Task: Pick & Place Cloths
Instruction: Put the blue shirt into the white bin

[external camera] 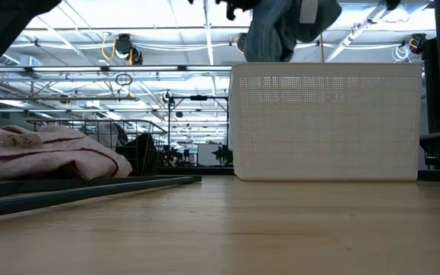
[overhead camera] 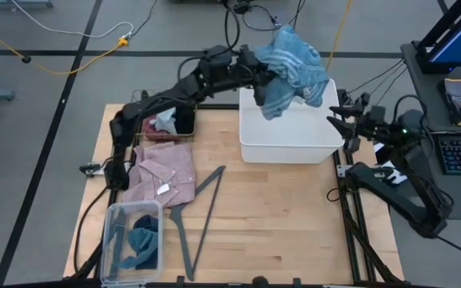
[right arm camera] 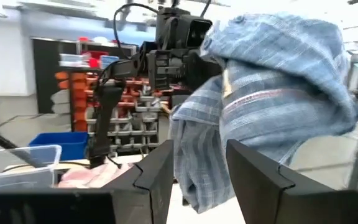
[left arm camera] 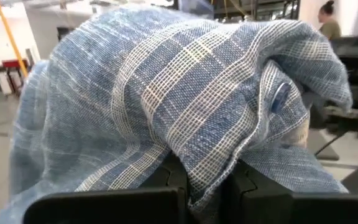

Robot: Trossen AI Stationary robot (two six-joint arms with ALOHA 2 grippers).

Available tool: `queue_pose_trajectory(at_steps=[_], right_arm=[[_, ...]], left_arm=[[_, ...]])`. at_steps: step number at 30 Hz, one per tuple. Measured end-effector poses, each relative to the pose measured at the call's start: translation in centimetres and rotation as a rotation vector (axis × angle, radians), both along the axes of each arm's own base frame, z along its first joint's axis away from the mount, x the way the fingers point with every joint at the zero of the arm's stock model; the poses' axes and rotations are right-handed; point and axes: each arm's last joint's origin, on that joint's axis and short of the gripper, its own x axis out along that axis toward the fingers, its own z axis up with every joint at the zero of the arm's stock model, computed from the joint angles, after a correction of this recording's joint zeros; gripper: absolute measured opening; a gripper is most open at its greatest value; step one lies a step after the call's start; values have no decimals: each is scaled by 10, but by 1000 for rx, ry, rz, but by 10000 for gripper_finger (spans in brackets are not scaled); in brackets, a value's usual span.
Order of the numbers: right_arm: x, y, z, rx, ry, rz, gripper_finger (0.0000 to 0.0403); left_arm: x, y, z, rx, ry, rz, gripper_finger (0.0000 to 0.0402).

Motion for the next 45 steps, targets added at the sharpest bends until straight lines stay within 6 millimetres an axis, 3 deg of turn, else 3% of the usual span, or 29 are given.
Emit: queue_pose_trajectory(at_steps=[10,27,35,45], right_arm=[[-17,20,-5,7,-17,-75,139],[-17,20,-5,12,-21,-72,139],[-17,20,-5,8,-24,-72,139],[-17,20,-5,7,-24,-68,139]], left_arm=[[23,20,-44,-101,97,-9,30],[52,29,-134,-318,407,-84,39],[51,28,-140,-337,455,-82,50],[54,22,-138,-320,439,-80,148]])
